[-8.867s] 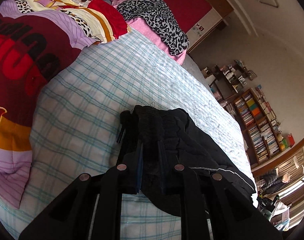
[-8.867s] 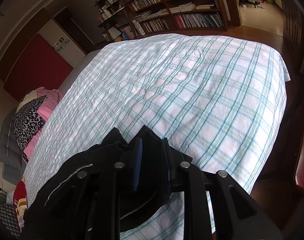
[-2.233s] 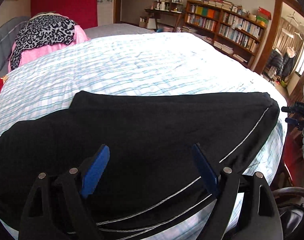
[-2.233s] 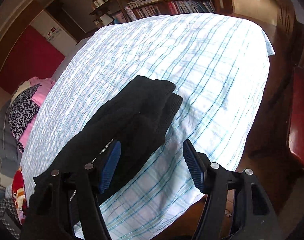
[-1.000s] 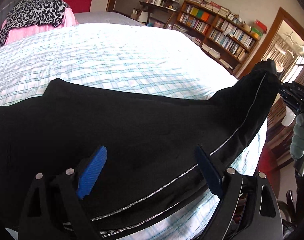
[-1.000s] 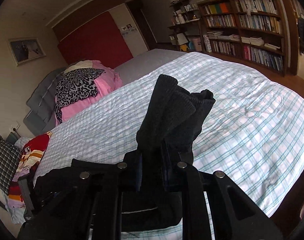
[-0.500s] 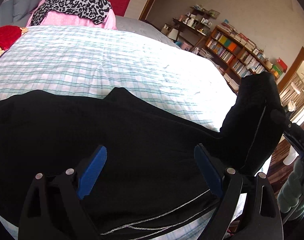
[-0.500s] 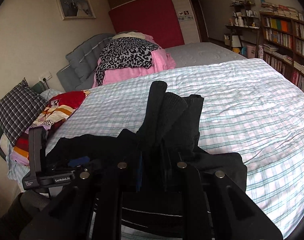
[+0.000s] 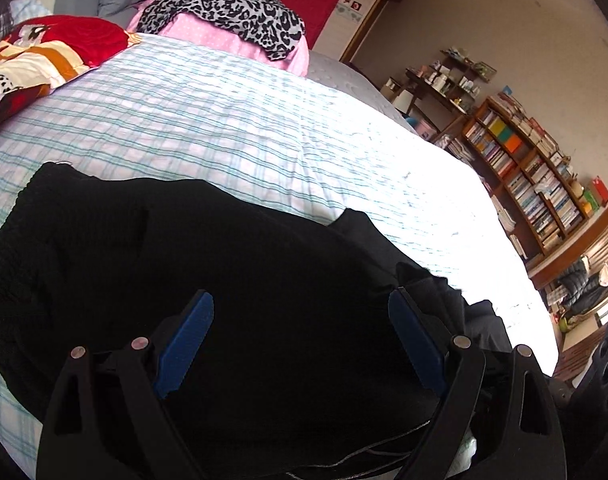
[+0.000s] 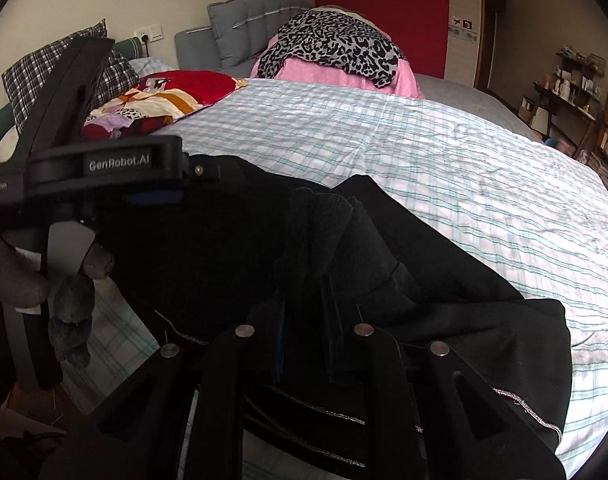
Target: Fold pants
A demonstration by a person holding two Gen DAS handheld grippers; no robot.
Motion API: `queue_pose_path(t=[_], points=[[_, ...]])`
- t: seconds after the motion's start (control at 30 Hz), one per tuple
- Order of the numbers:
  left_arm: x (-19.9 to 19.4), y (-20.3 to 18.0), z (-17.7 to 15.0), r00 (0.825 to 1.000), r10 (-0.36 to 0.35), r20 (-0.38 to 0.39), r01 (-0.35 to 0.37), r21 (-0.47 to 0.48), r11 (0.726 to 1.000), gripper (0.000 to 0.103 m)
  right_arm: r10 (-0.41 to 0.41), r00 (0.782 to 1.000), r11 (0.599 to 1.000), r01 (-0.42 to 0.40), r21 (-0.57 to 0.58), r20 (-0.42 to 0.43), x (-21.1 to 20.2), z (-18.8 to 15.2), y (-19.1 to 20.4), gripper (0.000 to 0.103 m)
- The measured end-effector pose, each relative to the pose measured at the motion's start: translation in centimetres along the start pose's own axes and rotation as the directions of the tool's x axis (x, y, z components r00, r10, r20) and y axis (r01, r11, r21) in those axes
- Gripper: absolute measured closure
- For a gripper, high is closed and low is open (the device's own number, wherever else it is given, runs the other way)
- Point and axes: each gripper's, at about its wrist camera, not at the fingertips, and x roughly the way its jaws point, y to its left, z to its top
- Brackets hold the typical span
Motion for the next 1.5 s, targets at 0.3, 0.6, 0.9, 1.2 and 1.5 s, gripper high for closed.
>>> queue_pose_path(t=[0.3,0.6,0.9,1.2,1.5], points=[[0.3,0.3,0.1,1.000,0.007,-0.003,-0.007,-0.013,1.000,0.015,0.077,0.995,0.997,-0.075,0.020,-0.068,2.3,-1.2,-0.3,0.062],[0.0,-2.1,0.3,1.000,-0.005,0.003,0.005,0.043,0.999,0.015,0.171,0.985,0.985,-0.171,0.013,0.009,-2.7,-1.8,-2.7,0.047],[1.1,-9.0,-0.7,0.992,-0.120,-0.027,0.123,0.182,0.976,0.014,-0.037,0.999,0.981,0.036,0.192,0.000,-5.5,-3.4,-9.9,0.047],[6.2,-12.0,-5.2,0.987,0.036,-0.155,0.027,0.385,0.922,0.018,0.033,0.987,0.978,0.001,0.211,-0.157,-3.4,-8.1,-11.4,0.047],[5.8,-6.8,-8.0,0.985,0.063,-0.162,-0.004,0.341,0.940,0.041,0.088,0.978,0.984,-0.055,0.170,-0.190,-3.0,-10.5,-10.3,0.046]])
